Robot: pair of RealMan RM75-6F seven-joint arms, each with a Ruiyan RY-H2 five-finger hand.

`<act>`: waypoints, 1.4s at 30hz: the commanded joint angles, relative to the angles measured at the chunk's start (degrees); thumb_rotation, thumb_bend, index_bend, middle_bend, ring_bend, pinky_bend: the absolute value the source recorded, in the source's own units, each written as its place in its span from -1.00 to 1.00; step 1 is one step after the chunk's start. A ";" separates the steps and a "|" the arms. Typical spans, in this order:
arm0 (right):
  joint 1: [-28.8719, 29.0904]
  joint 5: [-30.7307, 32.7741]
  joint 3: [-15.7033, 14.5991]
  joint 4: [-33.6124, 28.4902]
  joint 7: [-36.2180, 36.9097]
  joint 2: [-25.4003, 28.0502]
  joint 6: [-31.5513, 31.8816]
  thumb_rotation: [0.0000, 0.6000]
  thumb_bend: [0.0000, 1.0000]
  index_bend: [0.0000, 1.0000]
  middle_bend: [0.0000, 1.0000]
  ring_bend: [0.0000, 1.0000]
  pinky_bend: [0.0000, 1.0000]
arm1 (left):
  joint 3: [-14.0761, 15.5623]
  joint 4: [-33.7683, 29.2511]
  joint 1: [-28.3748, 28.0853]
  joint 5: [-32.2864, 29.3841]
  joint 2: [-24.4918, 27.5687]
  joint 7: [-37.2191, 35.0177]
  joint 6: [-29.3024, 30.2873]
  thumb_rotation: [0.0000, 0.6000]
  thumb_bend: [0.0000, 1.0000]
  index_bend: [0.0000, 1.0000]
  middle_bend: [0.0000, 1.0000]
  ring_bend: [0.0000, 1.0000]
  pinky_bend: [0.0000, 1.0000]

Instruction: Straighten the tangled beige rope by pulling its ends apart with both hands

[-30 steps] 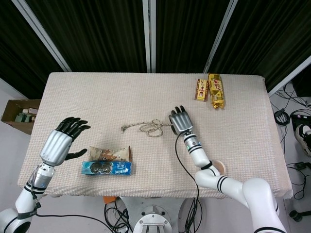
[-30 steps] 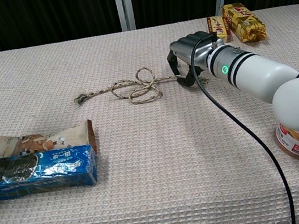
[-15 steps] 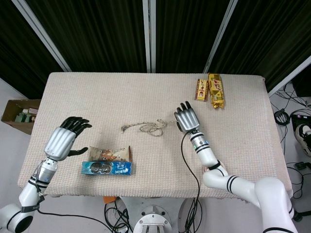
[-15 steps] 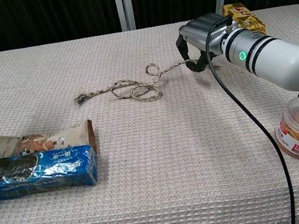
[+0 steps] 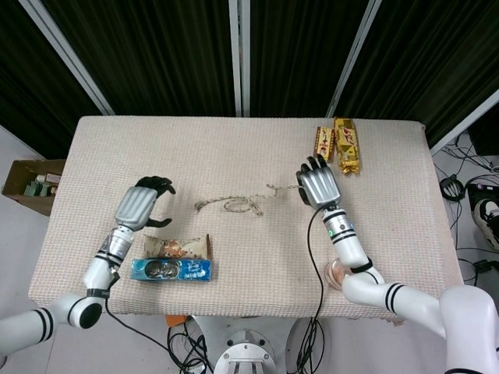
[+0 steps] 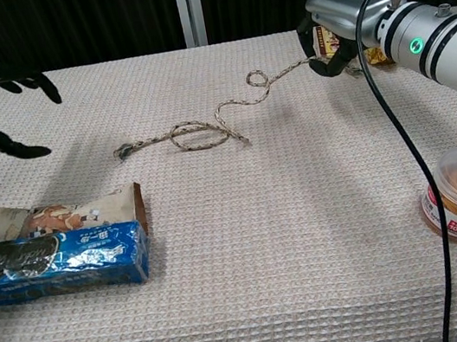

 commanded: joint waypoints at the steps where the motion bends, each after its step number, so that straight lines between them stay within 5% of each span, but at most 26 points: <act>1: -0.32 0.44 0.16 -0.07 0.06 0.32 0.30 1.00 0.55 0.57 -0.25 -0.69 -0.67 | -3.16 3.76 -4.36 -5.55 -4.85 2.71 -4.44 1.00 -0.62 -0.27 -0.57 -0.66 -0.63; 10: -1.43 1.89 0.76 -0.45 0.35 2.69 1.06 1.00 0.56 0.58 -0.25 -0.69 -0.67 | -5.46 11.59 -11.00 -15.77 -13.52 9.22 -9.36 1.00 -0.59 -0.22 -0.58 -0.66 -0.63; 21: -1.93 2.89 0.76 -0.33 0.91 3.57 1.02 1.00 0.56 0.58 -0.25 -0.69 -0.67 | -6.08 19.95 -14.85 -21.02 -21.24 13.13 -9.28 1.00 -0.57 -0.11 -0.58 -0.66 -0.64; 30: -2.01 2.94 0.61 0.50 2.04 3.53 0.74 1.00 0.56 0.58 -0.25 -0.69 -0.67 | -6.38 25.17 -16.83 -22.75 -24.47 14.27 -10.66 1.00 -0.30 -0.07 -0.59 -0.67 -0.66; 42: -2.27 2.88 0.35 1.80 3.75 3.41 0.12 1.00 0.56 0.58 -0.25 -0.69 -0.67 | -5.87 27.07 -16.94 -21.55 -25.69 13.73 -10.15 1.00 -0.22 0.01 -0.59 -0.67 -0.67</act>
